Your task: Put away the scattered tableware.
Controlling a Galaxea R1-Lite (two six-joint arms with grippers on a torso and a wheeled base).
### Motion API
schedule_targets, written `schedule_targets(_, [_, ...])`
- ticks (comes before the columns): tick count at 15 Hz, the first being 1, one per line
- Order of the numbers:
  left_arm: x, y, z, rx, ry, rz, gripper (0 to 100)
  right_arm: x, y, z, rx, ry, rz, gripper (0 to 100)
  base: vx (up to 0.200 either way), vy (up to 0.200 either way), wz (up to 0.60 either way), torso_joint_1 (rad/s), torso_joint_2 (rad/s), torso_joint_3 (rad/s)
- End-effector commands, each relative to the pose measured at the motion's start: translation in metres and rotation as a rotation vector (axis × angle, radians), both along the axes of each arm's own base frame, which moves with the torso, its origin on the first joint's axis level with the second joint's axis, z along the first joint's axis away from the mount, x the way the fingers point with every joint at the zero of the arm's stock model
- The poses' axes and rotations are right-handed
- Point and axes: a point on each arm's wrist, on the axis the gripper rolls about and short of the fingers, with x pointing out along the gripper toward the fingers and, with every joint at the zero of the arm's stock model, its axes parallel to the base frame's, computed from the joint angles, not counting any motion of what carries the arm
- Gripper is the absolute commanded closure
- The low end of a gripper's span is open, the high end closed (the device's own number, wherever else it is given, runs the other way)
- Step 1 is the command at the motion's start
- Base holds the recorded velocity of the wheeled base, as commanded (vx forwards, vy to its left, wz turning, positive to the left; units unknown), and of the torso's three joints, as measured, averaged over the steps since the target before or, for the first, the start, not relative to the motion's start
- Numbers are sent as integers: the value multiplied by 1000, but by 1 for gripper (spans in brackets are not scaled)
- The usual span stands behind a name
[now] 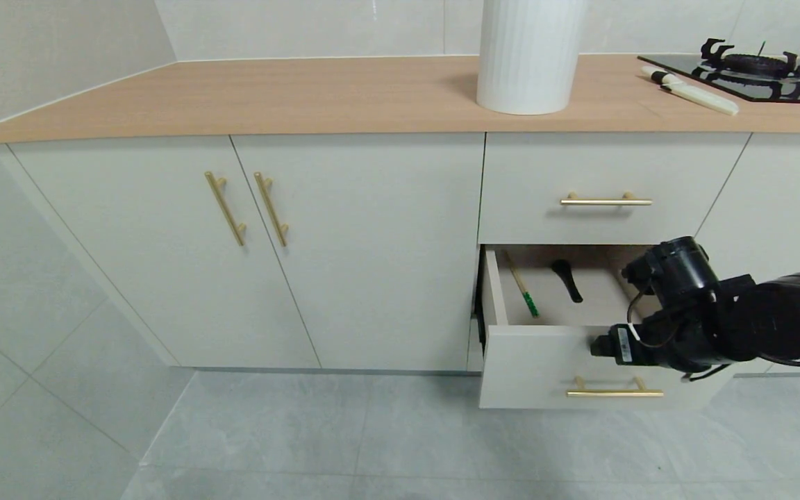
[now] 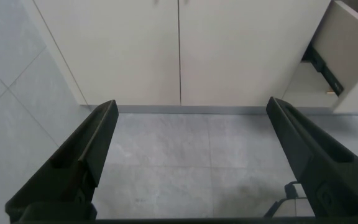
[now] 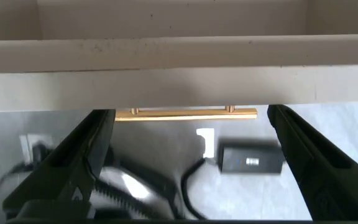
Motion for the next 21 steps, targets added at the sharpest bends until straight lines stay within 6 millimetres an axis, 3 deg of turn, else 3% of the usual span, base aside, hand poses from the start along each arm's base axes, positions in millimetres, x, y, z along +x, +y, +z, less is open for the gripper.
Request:
schedule_targets(1, [0,0,0,0,0,0,0,36,-5,-9,-2,-15,-37,0,0,0,0,0,0,0])
schedule_targets(5, [0,0,0,0,0,0,0,62,-14,0,-4,-72,-57,0,0,0,0,0,0,0])
schedule_targets(10, [0,0,0,0,0,0,0,88,-15,-14,27,-200,-75,0,0,0,0,0,0,0])
schedule_targets(21, [0,0,0,0,0,0,0,113,-13,-34,91,-442,-130,0,0,0,0,0,0,0])
